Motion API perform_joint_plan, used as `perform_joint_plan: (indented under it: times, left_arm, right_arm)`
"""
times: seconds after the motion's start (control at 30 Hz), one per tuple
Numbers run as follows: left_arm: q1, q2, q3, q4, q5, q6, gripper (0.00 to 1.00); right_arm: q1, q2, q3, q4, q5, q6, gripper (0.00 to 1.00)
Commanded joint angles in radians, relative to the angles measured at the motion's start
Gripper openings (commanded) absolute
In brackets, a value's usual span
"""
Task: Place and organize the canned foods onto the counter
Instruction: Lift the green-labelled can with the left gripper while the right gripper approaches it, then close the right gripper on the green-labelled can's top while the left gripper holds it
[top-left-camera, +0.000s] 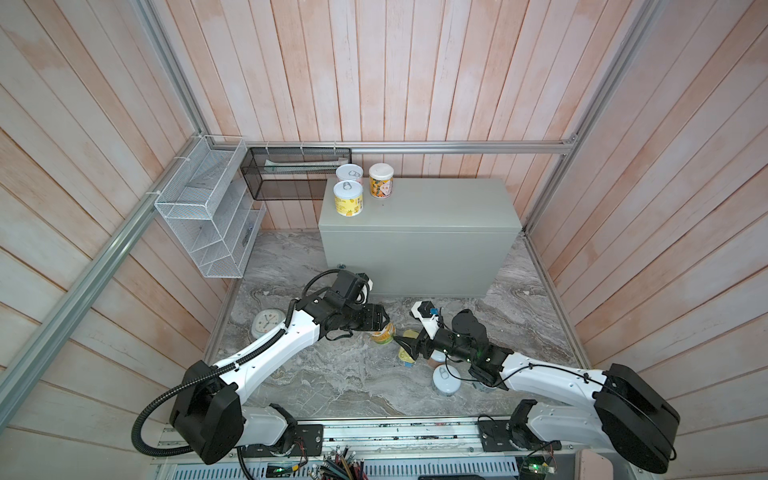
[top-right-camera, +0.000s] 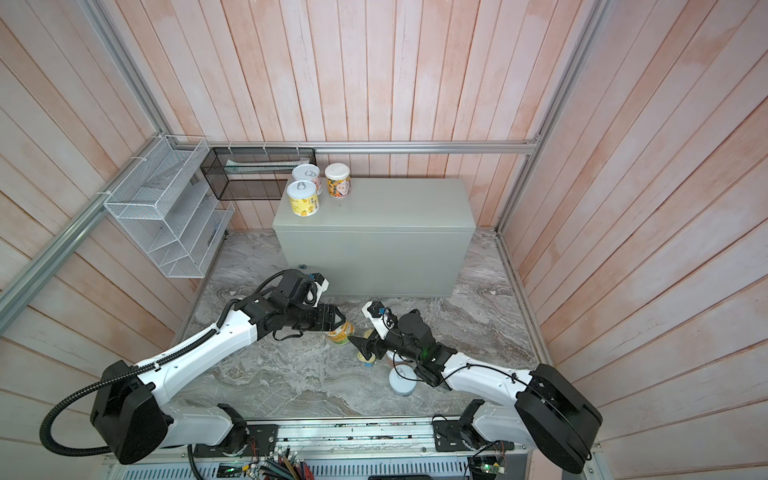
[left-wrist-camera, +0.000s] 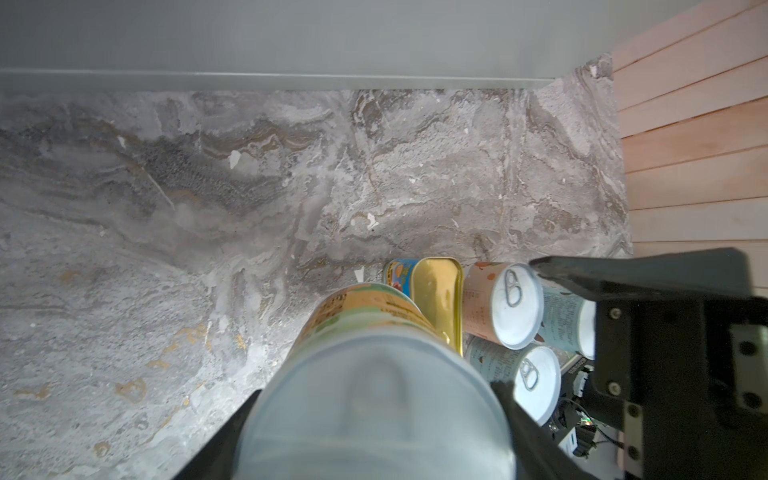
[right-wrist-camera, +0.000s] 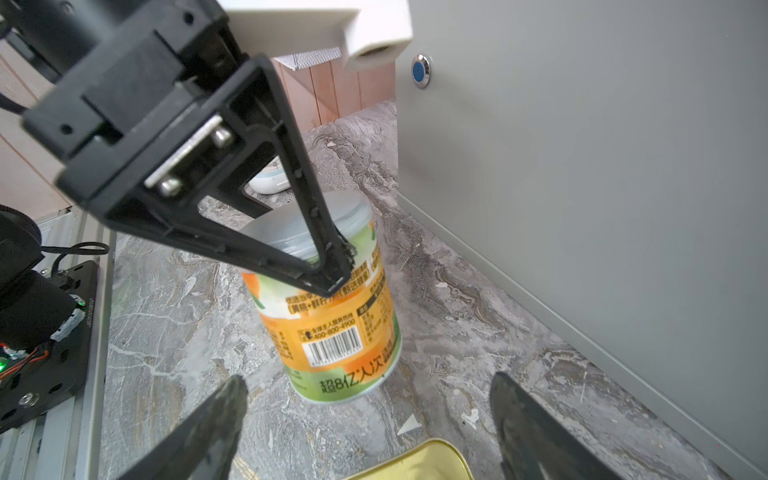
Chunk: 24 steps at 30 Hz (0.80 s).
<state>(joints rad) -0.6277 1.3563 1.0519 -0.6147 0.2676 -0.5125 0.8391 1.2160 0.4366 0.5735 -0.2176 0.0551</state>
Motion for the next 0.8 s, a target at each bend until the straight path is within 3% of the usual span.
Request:
perform_joint_plan:
  times: [0.0,0.77]
  left_arm:
    - [-0.023,0.0,0.083,0.065,0.053,-0.012,0.57]
    - [-0.069,0.025,0.131,0.093,0.178,-0.036,0.57]
  right_arm:
    - [0.015,0.011,0.032,0.015,0.02,-0.012,0.91]
    - [0.02,0.005,0.019,0.043,0.056,0.004,0.88]
